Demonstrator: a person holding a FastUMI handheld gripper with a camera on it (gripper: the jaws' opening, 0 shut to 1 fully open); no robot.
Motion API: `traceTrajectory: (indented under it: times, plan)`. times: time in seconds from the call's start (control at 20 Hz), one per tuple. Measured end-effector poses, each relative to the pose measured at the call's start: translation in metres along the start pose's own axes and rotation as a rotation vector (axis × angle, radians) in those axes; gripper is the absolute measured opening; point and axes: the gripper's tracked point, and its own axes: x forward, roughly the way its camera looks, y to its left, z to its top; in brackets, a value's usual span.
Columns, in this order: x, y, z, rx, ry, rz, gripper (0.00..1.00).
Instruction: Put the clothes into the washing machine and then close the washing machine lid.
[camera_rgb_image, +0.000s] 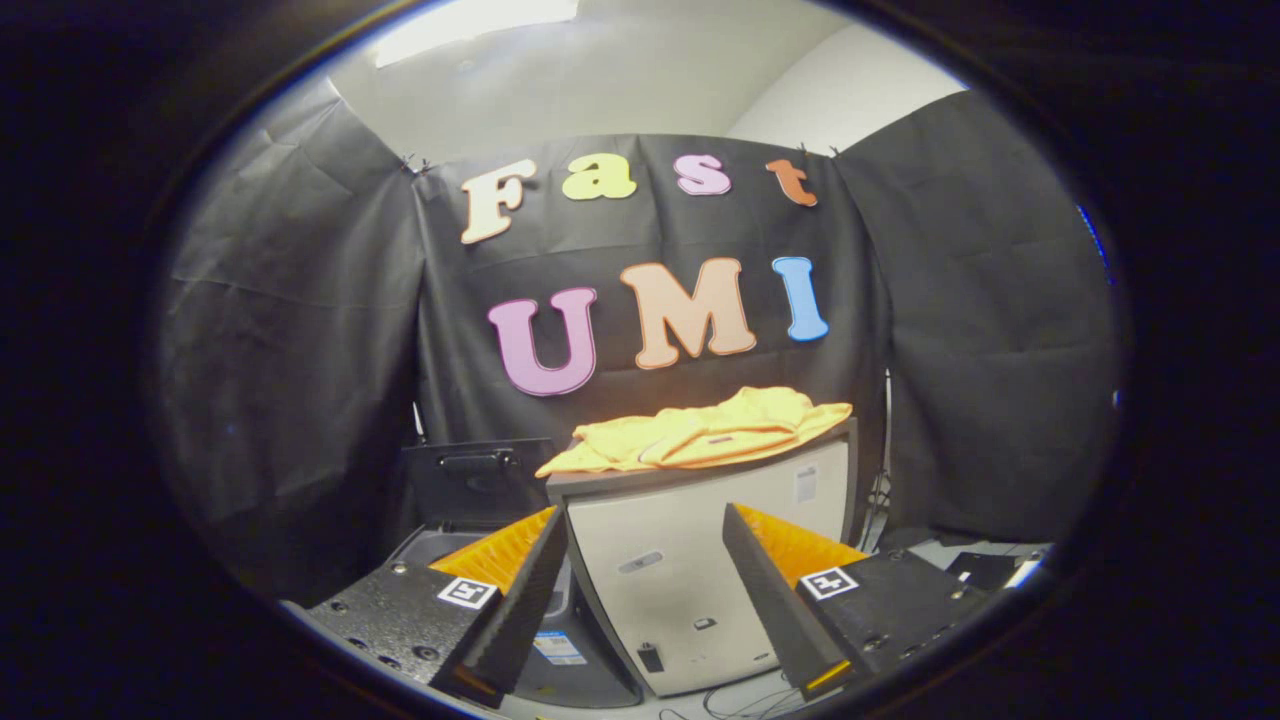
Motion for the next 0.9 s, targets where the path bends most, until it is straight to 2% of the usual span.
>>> traceTrajectory:
  times: [0.55,0.75,0.9]
  plan:
    - [0.067,0.004,0.056,-0.013,0.031,-0.025,0.94]
    - [0.112,0.014,0.064,-0.068,0.077,0.014,0.94]
    - [0.156,0.026,0.054,-0.090,0.150,0.055,0.95]
